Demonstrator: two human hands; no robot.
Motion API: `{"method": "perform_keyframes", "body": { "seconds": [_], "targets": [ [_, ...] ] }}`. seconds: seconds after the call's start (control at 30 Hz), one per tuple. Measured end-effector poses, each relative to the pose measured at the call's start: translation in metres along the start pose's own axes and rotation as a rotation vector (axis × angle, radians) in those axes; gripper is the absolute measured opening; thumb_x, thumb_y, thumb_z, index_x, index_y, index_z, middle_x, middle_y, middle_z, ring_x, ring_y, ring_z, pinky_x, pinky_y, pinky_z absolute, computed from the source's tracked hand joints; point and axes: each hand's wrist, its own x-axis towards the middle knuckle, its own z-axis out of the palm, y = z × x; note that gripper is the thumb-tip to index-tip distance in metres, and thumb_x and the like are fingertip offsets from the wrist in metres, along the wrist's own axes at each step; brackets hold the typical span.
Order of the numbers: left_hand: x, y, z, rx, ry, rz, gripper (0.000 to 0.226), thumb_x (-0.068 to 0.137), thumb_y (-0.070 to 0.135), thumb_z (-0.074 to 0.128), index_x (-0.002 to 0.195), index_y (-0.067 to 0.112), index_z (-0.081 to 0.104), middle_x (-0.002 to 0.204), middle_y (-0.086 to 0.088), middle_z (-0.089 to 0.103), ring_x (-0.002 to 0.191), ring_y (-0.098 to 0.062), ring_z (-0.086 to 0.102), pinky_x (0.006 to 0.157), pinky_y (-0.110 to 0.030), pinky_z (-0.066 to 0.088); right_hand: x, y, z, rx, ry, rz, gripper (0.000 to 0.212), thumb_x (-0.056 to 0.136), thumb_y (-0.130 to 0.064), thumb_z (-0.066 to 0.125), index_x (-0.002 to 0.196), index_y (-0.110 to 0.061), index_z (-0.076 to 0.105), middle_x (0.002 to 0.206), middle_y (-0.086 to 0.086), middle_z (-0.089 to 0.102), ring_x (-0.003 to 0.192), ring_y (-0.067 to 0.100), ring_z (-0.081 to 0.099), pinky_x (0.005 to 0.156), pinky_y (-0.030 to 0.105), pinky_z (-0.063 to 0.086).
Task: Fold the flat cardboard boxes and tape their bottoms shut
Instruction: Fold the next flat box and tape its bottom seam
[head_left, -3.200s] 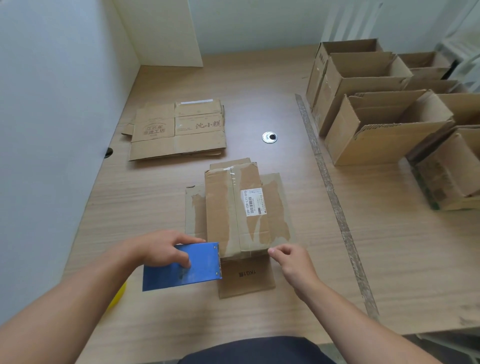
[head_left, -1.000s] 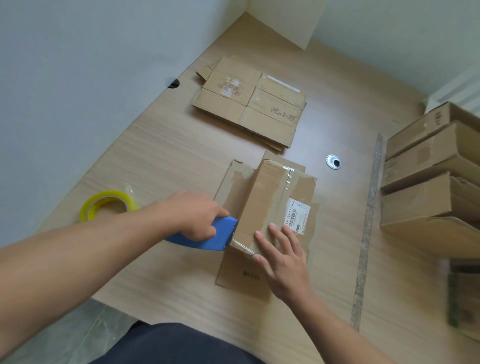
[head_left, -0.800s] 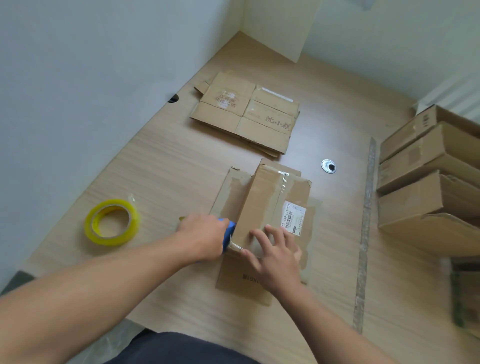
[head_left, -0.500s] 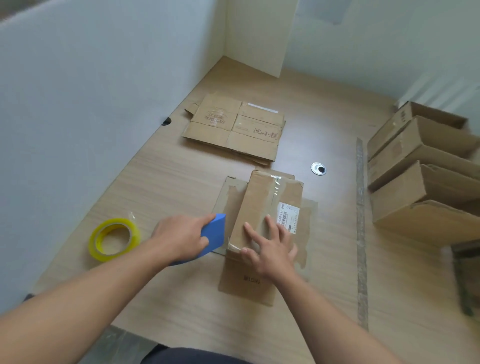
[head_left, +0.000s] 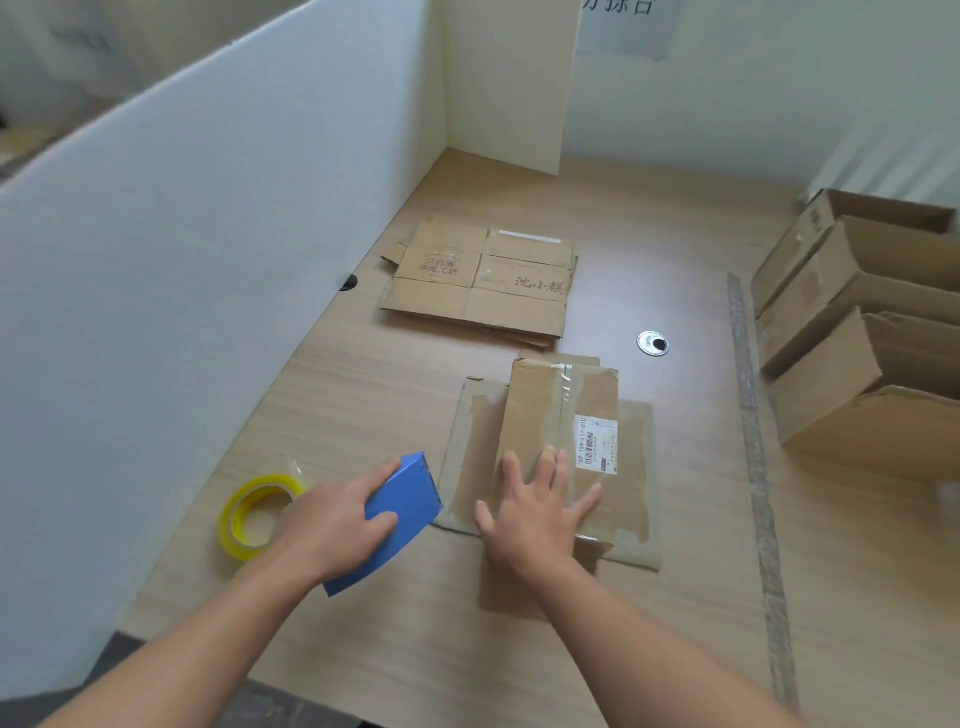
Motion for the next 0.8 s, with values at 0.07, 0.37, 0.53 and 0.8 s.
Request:
{"method": "perform_keyframes", "body": {
  "seconds": [0.07, 0.37, 0.53, 0.8],
  "targets": [
    [0.006, -0.004, -0.003, -0.006, 0.003, 0.018, 0.065, 0.086, 0.047, 0.047, 0.146, 0.058, 0.025, 0.099, 0.012, 0.064, 0.088, -0.015, 0.059, 0.059, -0.027, 0.044, -0.002, 0.001, 0.003, 0.022, -0.004, -0.010, 0.060, 0.084, -0.045, 0.046, 0.136, -0.038, 0.018, 0.158, 0.015, 0.002, 0.149, 0.031, -0.011, 0.106, 0.073, -0.008],
    [0.034, -0.010, -0.022, -0.076, 0.010, 0.135, 0.064, 0.088, 0.047, 0.049, 0.147, 0.057, 0.025, 0.100, 0.012, 0.063, 0.088, -0.016, 0.058, 0.067, -0.030, 0.046, -0.027, 0.032, -0.017, -0.107, -0.177, -0.227, 0.090, 0.091, -0.047, 0.051, 0.151, -0.046, -0.016, 0.162, 0.005, -0.005, 0.152, 0.023, -0.011, 0.117, 0.058, -0.005],
    [0.044, -0.018, -0.025, -0.132, -0.012, 0.170, 0.065, 0.087, 0.048, 0.050, 0.146, 0.059, 0.024, 0.106, 0.013, 0.065, 0.090, -0.014, 0.059, 0.072, -0.030, 0.049, -0.029, 0.039, -0.045, -0.110, -0.186, -0.052, 0.083, 0.081, -0.074, 0.039, 0.151, -0.048, 0.003, 0.141, -0.002, 0.035, 0.136, 0.024, 0.027, 0.106, 0.053, 0.029],
    [0.049, -0.021, -0.031, -0.133, -0.035, 0.230, 0.064, 0.088, 0.048, 0.050, 0.145, 0.061, 0.024, 0.105, 0.014, 0.064, 0.089, -0.013, 0.058, 0.071, -0.030, 0.050, -0.036, 0.014, -0.019, -0.026, -0.092, 0.108, 0.070, 0.096, -0.065, 0.038, 0.151, -0.052, -0.003, 0.163, -0.001, -0.007, 0.151, 0.028, -0.011, 0.118, 0.058, 0.002]
  ]
}}
